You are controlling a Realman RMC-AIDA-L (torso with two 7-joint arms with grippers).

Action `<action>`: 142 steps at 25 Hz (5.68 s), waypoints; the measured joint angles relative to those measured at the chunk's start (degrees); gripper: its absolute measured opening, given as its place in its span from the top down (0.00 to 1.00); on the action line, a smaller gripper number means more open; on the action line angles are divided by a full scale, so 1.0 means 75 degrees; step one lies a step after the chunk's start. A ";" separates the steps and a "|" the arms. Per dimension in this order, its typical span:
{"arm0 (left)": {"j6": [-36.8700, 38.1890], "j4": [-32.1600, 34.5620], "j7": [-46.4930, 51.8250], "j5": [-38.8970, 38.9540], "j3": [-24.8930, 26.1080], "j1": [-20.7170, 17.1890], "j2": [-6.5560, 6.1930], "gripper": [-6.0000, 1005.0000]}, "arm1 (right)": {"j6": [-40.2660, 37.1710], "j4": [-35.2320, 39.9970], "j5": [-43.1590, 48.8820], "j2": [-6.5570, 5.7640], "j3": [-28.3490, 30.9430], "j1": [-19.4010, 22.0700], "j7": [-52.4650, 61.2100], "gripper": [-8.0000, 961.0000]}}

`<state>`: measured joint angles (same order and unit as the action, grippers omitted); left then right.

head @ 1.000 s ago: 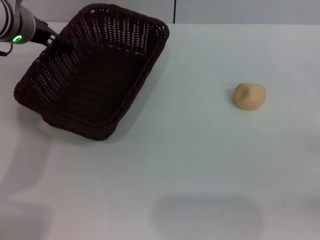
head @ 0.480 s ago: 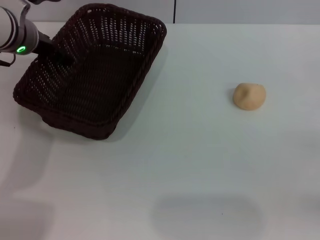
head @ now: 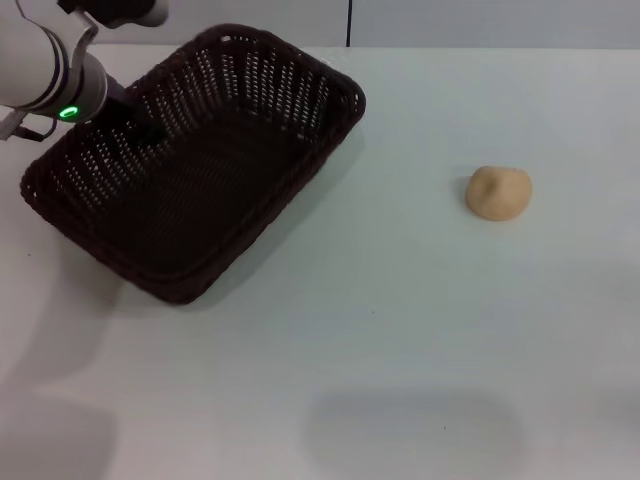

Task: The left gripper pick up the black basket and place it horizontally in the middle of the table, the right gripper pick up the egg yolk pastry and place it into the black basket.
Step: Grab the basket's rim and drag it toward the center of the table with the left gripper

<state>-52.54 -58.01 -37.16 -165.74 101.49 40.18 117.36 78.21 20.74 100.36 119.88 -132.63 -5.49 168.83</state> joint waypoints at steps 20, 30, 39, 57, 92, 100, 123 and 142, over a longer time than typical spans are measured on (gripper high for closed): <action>-0.0244 -0.1015 -0.0332 0.0041 -0.0297 -0.0274 0.0084 0.58 | 0.0002 0.0000 0.0022 0.0000 0.0000 -0.0019 -0.0013 0.24; -0.0731 -0.2086 -0.1392 0.1333 -0.0620 -0.0185 0.0114 0.66 | 0.0061 0.0045 0.0046 0.0000 -0.0028 0.0001 -0.0001 0.24; -0.0682 -0.1895 -0.1723 0.1557 -0.0674 0.0511 0.0134 0.72 | 0.0102 0.0100 0.0048 0.0000 -0.0106 0.0006 0.0018 0.24; -0.1238 -0.1596 -0.4145 0.3815 0.0268 0.1020 0.0089 0.81 | 0.0194 0.0137 0.0050 0.0000 -0.0134 -0.0020 0.0018 0.24; 0.0314 0.1399 -0.5448 0.3636 0.0232 0.2567 0.0107 0.81 | 0.0119 0.0064 0.0044 0.0000 -0.0239 -0.0007 0.0016 0.24; 0.0928 0.2098 -0.5452 0.3634 -0.0146 0.2866 0.0102 0.81 | 0.0106 0.0059 0.0043 0.0000 -0.0293 -0.0018 0.0008 0.24; 0.2058 0.2674 -0.5412 0.3693 -0.0414 0.2919 0.0154 0.80 | 0.0006 0.0059 0.0056 0.0000 -0.0511 -0.0052 -0.0020 0.24; 0.3756 0.0546 -0.4920 0.3875 -0.1193 0.1326 0.0189 0.33 | -0.0003 0.0008 0.0032 0.0000 -0.0515 -0.0064 -0.0034 0.24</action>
<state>-24.37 -53.91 -74.06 -136.68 92.54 50.13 118.78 78.19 20.80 100.61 119.88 -136.49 -5.97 168.57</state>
